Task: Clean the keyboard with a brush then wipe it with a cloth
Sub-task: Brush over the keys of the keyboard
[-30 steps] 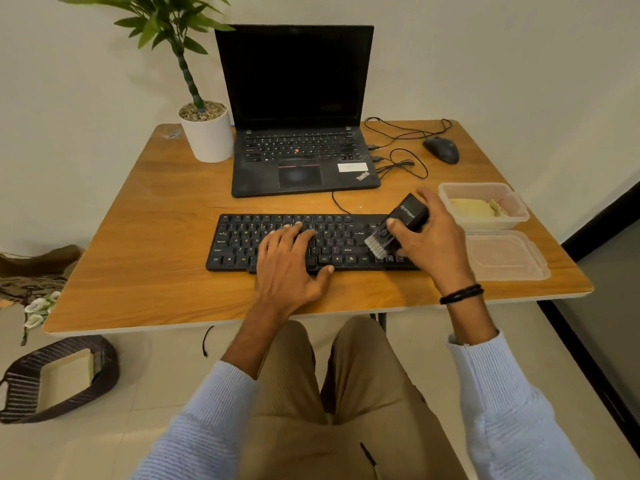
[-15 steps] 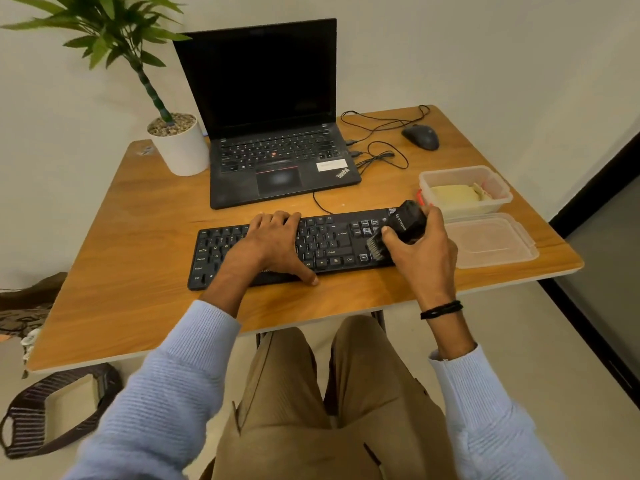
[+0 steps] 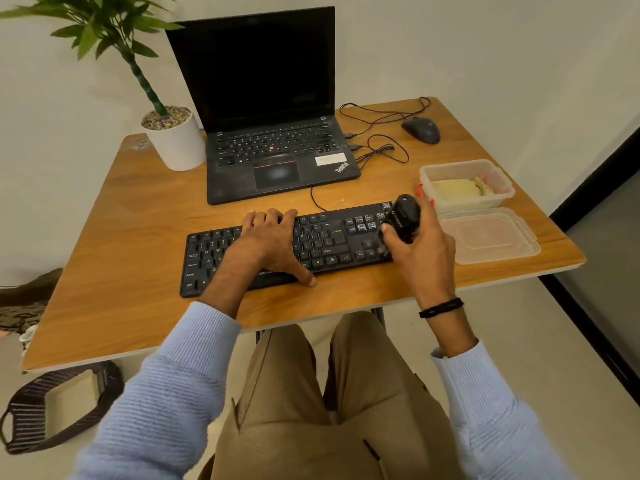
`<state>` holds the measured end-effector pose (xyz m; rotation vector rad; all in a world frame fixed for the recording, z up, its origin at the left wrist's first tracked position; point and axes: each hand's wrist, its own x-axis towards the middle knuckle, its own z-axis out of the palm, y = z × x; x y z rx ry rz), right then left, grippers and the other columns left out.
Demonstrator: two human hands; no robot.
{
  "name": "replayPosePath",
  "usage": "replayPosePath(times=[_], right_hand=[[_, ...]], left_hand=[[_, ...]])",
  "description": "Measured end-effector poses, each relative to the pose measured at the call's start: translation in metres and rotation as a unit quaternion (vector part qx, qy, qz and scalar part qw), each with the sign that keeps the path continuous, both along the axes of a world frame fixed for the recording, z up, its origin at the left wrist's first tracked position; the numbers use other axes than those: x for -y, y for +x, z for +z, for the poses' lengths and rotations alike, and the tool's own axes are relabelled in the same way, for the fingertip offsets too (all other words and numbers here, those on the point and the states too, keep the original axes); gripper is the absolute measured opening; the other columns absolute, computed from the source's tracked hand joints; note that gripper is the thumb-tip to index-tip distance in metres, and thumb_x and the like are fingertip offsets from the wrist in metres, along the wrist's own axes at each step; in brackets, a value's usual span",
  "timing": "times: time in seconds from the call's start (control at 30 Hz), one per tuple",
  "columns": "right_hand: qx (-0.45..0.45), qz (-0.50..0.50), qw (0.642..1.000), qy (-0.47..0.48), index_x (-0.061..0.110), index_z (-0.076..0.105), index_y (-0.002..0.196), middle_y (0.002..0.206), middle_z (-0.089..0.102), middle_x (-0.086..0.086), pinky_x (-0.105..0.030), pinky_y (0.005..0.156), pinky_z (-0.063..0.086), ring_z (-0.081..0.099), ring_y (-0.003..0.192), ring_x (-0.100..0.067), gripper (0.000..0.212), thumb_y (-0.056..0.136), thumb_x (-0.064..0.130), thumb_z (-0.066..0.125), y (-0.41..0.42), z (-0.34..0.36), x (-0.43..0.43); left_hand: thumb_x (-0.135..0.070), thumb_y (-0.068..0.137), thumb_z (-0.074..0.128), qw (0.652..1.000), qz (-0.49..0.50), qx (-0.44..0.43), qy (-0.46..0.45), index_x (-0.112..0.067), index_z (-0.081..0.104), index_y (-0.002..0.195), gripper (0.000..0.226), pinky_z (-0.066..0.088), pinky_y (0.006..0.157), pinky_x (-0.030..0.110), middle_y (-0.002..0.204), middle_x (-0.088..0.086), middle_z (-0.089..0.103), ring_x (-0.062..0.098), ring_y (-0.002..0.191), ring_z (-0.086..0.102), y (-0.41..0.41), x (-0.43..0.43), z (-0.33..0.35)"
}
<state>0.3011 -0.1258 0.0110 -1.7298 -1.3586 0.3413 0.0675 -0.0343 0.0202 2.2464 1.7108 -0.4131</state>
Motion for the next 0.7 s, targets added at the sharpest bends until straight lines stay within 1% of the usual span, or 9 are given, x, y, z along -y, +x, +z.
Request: replayPosePath(times=[0.13,0.2,0.27,0.4,0.47,0.53,0.57,0.63,0.7], right_hand=[[0.034,0.07,0.996,-0.032,0.026,0.051,0.13,0.108,0.067,0.009,-0.023,0.082,0.053,0.065,0.093,-0.009,0.051,0.085,0.038,0.072,-0.002,0.001,0.004],[0.039,0.028,0.999,-0.007,0.025,0.052,0.132,0.109,0.069,0.006,-0.016,0.079,0.046,0.065,0.093,-0.011,0.052,0.085,0.036,0.072,0.002,0.003,0.002],[0.03,-0.006,0.999,0.011,0.025,0.052,0.132,0.108,0.07,0.005,-0.015,0.079,0.042,0.065,0.094,-0.014,0.052,0.085,0.035,0.072,0.007,0.003,0.0],[0.024,0.118,0.99,-0.071,0.026,0.052,0.129,0.105,0.06,0.014,-0.007,0.07,0.044,0.059,0.092,-0.003,0.049,0.086,0.038,0.072,-0.009,0.002,0.0],[0.02,0.084,0.996,-0.034,0.025,0.051,0.129,0.108,0.065,0.01,-0.017,0.078,0.052,0.063,0.095,-0.008,0.049,0.086,0.038,0.071,-0.009,0.0,-0.004],[0.025,0.011,1.0,0.011,0.025,0.051,0.129,0.11,0.068,0.005,-0.028,0.086,0.052,0.064,0.098,-0.014,0.049,0.086,0.036,0.071,-0.005,0.001,-0.007],[0.034,0.011,0.999,0.015,0.025,0.052,0.128,0.109,0.068,0.006,-0.03,0.088,0.052,0.064,0.097,-0.015,0.047,0.085,0.036,0.071,-0.004,0.002,-0.008],[0.05,0.069,0.996,-0.013,0.027,0.054,0.124,0.106,0.066,0.009,-0.033,0.085,0.055,0.063,0.096,-0.013,0.045,0.084,0.036,0.072,-0.003,0.004,-0.012],[0.039,0.083,0.995,-0.039,0.028,0.054,0.125,0.11,0.066,0.006,-0.028,0.083,0.052,0.062,0.1,-0.013,0.046,0.083,0.036,0.073,0.003,0.007,-0.018]], left_hand=[[-0.078,0.051,0.083,1.0,0.0,-0.02,-0.005,-0.024,0.002,0.162,0.147,0.007,0.124,0.055,0.163,0.014,0.019,0.039,0.151,0.016,0.006,0.003,0.007],[-0.077,0.051,0.084,1.0,0.0,-0.029,-0.007,-0.023,0.005,0.161,0.146,0.009,0.124,0.054,0.162,0.015,0.02,0.039,0.15,0.017,0.009,0.003,0.01],[-0.075,0.052,0.085,0.999,0.003,-0.033,-0.013,-0.023,0.006,0.161,0.145,0.011,0.123,0.054,0.162,0.015,0.02,0.039,0.15,0.018,0.011,0.004,0.012],[-0.07,0.053,0.088,0.999,0.011,-0.04,-0.024,-0.022,0.007,0.161,0.144,0.014,0.123,0.054,0.162,0.015,0.02,0.039,0.15,0.017,0.015,0.005,0.018],[-0.068,0.054,0.089,0.999,0.012,-0.044,-0.026,-0.022,0.008,0.161,0.142,0.014,0.123,0.054,0.162,0.016,0.019,0.04,0.151,0.016,0.017,0.006,0.02],[-0.068,0.054,0.089,0.998,0.014,-0.047,-0.028,-0.022,0.01,0.16,0.141,0.015,0.123,0.055,0.162,0.016,0.02,0.04,0.15,0.016,0.018,0.006,0.02],[-0.069,0.053,0.089,0.998,0.017,-0.047,-0.029,-0.022,0.01,0.16,0.141,0.015,0.123,0.055,0.162,0.016,0.02,0.04,0.15,0.016,0.017,0.005,0.02],[-0.07,0.052,0.089,0.998,0.019,-0.049,-0.03,-0.022,0.01,0.16,0.142,0.015,0.123,0.056,0.162,0.016,0.019,0.041,0.15,0.016,0.016,0.004,0.019],[-0.07,0.052,0.088,0.998,0.013,-0.056,-0.029,-0.021,0.01,0.16,0.142,0.015,0.123,0.056,0.163,0.017,0.019,0.041,0.15,0.016,0.017,0.003,0.019]])
